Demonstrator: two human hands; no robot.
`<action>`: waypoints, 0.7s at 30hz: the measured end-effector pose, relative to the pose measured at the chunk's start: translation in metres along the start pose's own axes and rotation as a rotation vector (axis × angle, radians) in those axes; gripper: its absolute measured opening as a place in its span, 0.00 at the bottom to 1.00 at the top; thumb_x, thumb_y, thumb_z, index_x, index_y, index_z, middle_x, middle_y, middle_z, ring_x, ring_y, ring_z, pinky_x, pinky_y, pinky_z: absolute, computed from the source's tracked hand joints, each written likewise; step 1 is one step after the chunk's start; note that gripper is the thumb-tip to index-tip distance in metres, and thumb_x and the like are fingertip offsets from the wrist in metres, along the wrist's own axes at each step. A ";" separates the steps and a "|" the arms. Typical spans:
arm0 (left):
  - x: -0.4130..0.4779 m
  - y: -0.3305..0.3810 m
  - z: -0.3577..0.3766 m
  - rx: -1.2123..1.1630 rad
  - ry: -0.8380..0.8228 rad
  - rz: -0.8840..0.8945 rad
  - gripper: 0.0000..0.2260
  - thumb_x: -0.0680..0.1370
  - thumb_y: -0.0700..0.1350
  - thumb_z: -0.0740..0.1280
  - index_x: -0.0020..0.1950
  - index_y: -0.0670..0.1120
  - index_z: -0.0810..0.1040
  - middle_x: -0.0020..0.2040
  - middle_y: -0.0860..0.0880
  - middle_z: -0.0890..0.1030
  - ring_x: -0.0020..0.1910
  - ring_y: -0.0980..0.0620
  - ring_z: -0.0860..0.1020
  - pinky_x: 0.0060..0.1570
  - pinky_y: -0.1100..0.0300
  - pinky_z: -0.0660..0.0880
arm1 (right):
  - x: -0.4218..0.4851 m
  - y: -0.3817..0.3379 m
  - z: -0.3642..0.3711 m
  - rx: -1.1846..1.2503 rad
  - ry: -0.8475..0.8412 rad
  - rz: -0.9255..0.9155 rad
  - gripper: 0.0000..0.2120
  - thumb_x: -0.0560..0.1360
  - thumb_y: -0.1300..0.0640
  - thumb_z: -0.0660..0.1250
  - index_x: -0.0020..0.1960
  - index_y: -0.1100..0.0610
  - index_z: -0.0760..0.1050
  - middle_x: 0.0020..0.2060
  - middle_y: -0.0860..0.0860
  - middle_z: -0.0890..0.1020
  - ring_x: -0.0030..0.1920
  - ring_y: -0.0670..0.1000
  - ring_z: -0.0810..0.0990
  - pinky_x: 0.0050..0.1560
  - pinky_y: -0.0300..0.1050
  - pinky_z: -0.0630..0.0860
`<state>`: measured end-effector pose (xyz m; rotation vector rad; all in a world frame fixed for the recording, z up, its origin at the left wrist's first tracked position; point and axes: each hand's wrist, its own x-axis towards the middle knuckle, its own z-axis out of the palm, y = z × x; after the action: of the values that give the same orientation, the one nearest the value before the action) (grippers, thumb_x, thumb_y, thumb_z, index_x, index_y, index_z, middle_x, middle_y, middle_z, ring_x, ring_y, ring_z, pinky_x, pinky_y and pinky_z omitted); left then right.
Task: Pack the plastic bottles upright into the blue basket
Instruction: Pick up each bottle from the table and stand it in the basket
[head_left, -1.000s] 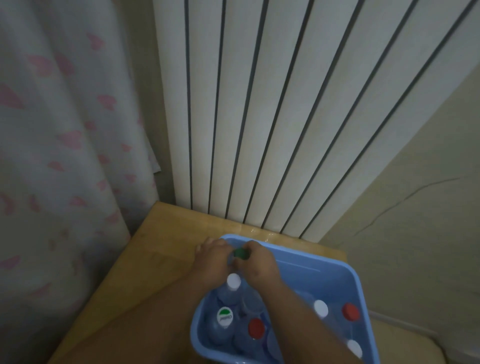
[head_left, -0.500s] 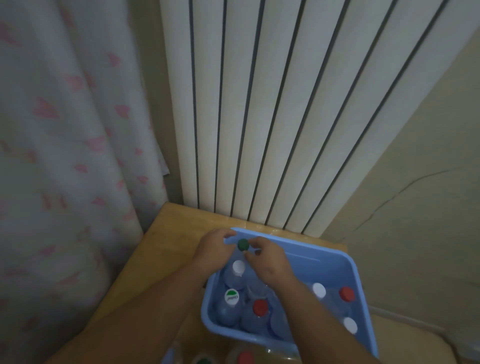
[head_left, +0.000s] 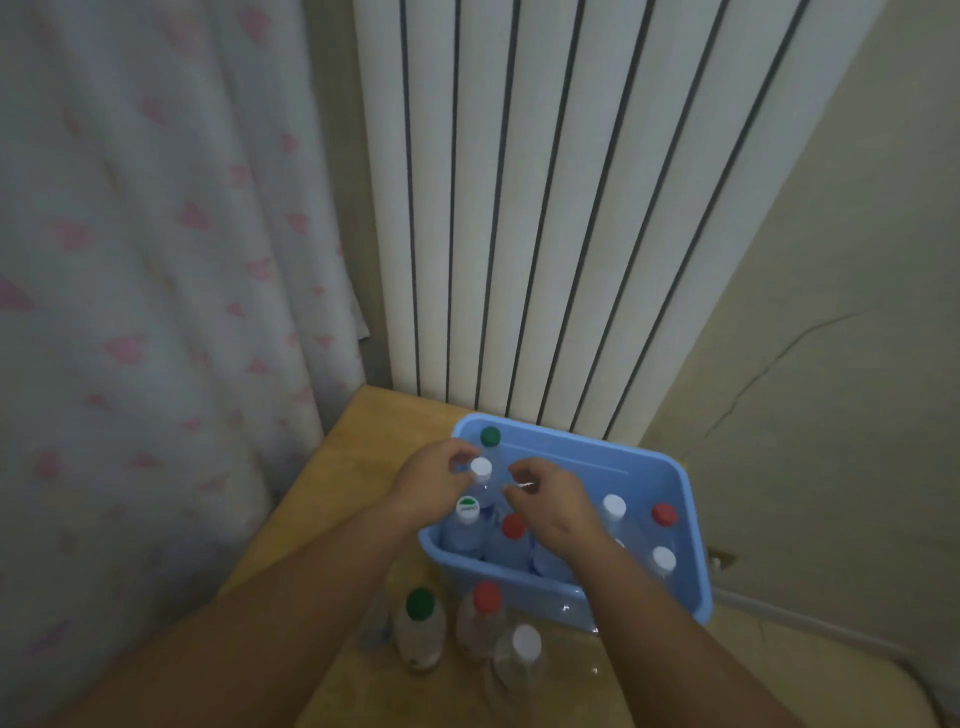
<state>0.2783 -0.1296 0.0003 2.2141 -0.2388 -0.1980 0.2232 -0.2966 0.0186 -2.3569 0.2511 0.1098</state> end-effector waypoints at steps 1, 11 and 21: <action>-0.009 0.001 -0.001 0.001 0.008 -0.011 0.14 0.76 0.38 0.69 0.62 0.47 0.79 0.52 0.53 0.78 0.53 0.53 0.76 0.54 0.62 0.71 | -0.007 0.001 -0.001 0.005 -0.010 0.001 0.15 0.76 0.53 0.66 0.62 0.52 0.75 0.55 0.48 0.81 0.41 0.46 0.79 0.48 0.38 0.72; -0.077 0.006 0.000 -0.055 0.047 -0.035 0.11 0.76 0.40 0.70 0.59 0.47 0.80 0.52 0.51 0.79 0.49 0.53 0.76 0.55 0.58 0.74 | -0.058 0.002 0.003 -0.049 -0.039 -0.076 0.14 0.74 0.50 0.66 0.59 0.52 0.77 0.54 0.48 0.82 0.54 0.49 0.79 0.52 0.41 0.72; -0.111 0.004 -0.011 -0.069 -0.071 0.008 0.15 0.77 0.42 0.69 0.63 0.48 0.79 0.55 0.51 0.79 0.52 0.54 0.77 0.55 0.59 0.75 | -0.105 -0.010 0.011 -0.075 0.038 -0.028 0.15 0.76 0.49 0.66 0.60 0.51 0.77 0.53 0.48 0.81 0.53 0.49 0.79 0.53 0.43 0.74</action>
<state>0.1733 -0.0971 0.0169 2.1394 -0.2759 -0.2763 0.1227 -0.2666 0.0336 -2.4375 0.2366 0.0621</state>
